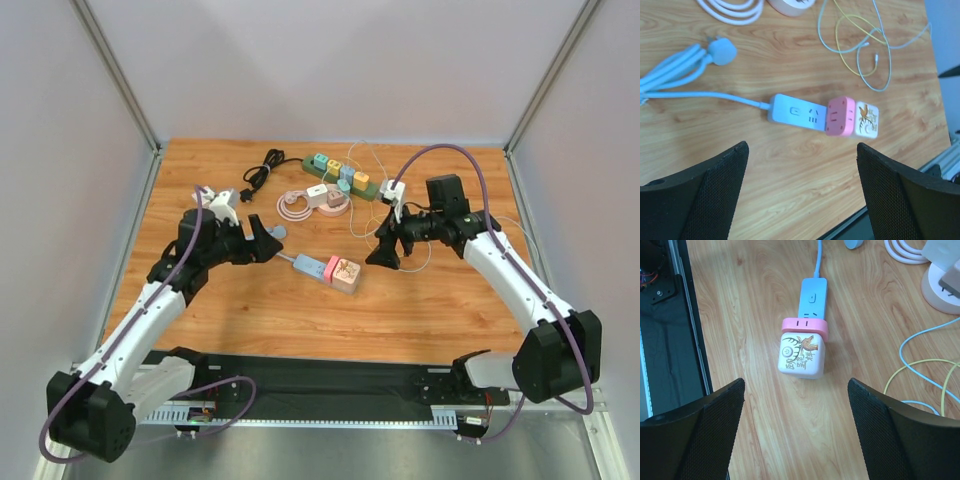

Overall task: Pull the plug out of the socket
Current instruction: Remove the plug from the socket.

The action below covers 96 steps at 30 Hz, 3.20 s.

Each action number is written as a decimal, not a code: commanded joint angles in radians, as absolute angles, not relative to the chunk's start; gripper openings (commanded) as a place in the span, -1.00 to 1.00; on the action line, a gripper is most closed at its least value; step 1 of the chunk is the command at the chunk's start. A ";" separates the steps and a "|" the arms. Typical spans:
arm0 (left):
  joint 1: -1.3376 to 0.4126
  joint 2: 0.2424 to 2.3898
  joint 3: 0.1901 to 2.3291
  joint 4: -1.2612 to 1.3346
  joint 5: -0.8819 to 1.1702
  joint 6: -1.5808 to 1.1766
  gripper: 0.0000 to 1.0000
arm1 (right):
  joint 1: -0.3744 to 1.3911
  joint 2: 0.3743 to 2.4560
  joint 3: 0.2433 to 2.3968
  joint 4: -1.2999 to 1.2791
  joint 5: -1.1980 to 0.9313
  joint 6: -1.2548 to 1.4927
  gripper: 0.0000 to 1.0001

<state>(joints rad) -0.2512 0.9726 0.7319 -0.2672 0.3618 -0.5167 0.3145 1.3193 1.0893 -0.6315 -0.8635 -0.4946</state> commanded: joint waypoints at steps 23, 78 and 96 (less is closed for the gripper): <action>-0.772 1.060 0.618 -0.199 -0.078 -0.426 0.88 | 0.272 1.289 1.078 -0.584 -0.856 -0.480 1.00; -0.833 1.558 1.009 -0.212 -0.095 -0.423 0.09 | 0.272 1.331 1.078 -0.577 -0.841 -0.457 1.00; -0.831 1.670 1.054 -0.192 -0.017 -0.400 -0.19 | 0.272 1.377 1.081 -0.577 -0.891 -0.431 0.98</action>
